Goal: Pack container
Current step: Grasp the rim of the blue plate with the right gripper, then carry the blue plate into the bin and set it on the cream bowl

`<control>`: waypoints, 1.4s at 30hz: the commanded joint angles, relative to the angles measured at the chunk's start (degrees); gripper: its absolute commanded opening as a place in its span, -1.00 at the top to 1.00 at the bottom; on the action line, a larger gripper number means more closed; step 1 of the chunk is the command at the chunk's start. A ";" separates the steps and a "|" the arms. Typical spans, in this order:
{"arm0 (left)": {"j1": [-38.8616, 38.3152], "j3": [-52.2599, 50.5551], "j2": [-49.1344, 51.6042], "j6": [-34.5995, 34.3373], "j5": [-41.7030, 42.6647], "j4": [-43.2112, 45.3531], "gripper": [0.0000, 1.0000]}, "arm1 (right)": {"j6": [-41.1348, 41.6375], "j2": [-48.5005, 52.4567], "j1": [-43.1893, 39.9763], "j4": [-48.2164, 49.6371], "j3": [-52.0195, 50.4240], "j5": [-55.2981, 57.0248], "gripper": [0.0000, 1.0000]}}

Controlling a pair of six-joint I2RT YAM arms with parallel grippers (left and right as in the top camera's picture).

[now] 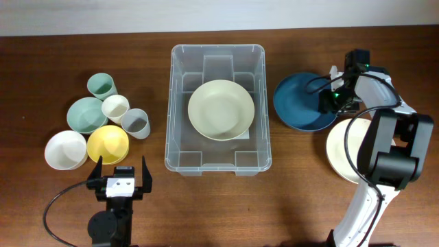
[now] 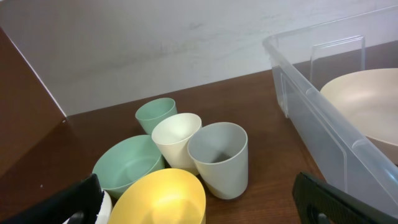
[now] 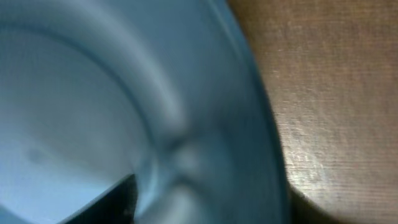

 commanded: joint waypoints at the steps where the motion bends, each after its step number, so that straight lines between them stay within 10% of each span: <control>1: -0.17 -0.42 -0.48 0.90 -0.39 0.09 -0.99 | 0.13 0.90 0.09 1.88 -1.38 -0.74 0.34; 4: -0.17 -0.42 -0.48 0.90 -0.39 0.09 -0.99 | 0.15 0.90 0.09 3.67 0.28 -0.74 0.92; 24: -0.17 -0.42 -0.48 0.90 -0.39 0.09 -0.99 | -0.98 0.63 7.69 -20.00 56.46 -11.17 0.92; 42: -0.17 -0.42 -0.48 0.90 -0.39 0.09 -0.99 | -6.99 0.87 26.53 -29.66 39.87 -4.20 0.92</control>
